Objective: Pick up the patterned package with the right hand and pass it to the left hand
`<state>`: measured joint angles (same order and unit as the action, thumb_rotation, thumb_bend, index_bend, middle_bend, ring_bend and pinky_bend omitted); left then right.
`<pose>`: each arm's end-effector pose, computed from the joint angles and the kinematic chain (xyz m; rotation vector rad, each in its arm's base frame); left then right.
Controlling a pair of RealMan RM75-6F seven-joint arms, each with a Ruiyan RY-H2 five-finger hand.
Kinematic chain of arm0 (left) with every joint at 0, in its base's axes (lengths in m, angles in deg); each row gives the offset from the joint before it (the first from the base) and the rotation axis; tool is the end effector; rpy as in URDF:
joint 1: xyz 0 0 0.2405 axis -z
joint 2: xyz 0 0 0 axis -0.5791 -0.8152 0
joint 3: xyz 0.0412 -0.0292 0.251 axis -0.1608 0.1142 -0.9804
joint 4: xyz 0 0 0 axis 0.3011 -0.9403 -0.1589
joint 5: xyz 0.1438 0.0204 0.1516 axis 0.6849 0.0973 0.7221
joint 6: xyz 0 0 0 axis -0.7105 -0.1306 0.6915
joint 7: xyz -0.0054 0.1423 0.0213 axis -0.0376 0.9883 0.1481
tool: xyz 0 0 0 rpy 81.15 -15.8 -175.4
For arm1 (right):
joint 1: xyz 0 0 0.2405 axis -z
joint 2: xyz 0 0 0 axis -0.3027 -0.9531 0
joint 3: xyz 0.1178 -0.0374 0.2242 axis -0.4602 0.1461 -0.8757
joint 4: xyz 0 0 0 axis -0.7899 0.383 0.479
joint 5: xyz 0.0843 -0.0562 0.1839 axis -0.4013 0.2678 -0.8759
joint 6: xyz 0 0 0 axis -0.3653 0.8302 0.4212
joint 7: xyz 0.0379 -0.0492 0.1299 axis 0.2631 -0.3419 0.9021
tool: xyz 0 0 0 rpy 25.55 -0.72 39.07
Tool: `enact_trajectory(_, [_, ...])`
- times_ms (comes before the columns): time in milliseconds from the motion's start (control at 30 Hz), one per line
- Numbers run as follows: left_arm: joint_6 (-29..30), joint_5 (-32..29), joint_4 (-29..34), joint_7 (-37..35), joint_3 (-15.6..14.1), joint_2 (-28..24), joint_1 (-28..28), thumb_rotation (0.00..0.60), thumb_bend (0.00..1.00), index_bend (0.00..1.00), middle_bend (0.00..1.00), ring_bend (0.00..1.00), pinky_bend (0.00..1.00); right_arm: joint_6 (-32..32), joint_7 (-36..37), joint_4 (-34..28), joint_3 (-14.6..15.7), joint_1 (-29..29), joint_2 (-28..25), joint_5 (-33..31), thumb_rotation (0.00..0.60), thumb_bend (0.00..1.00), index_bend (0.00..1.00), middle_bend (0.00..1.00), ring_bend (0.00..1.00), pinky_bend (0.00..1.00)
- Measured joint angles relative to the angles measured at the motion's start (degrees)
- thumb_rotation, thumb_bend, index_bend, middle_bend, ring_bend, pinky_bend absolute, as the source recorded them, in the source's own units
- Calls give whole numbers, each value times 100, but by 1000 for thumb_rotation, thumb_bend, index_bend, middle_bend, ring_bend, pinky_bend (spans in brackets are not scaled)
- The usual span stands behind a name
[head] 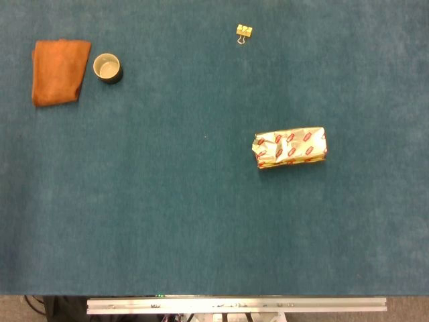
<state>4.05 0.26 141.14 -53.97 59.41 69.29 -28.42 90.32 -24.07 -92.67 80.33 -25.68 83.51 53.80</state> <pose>-0.2803 0.1976 0.1822 -1.3183 -0.9074 -0.8790 -0.2790 -0.1929 0.1836 1.5789 -0.7260 0.7909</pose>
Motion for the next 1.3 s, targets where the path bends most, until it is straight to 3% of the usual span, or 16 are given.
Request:
enact_trajectory(567, [21,51,-47,-106,-25,-14,-26,600,338,288,164,123,142,-389,38,-450,9,-175,-97,-90,600,70,168,318,220,257])
enact_trajectory(967, [78,164,-15,-200,-64,-61,-67,600,338,289,164,123,142,-1904,-238,-1001,-114,-958,-214,-945,600,19,140,259,180,257])
enact_trajectory(1167, [170,239,24,-298,-86,-127,-132,600,338,288,164,123,142,-2480,-806,-1079,-246,-1521,53,-1426,600,25,145,246,163,257])
enact_trajectory(1300, [197,300,37,-341,-112,-147,-157,600,338,289,164,123,142,-2722,-1448,-1016,-298,-1836,439,-1844,600,35,203,246,161,259])
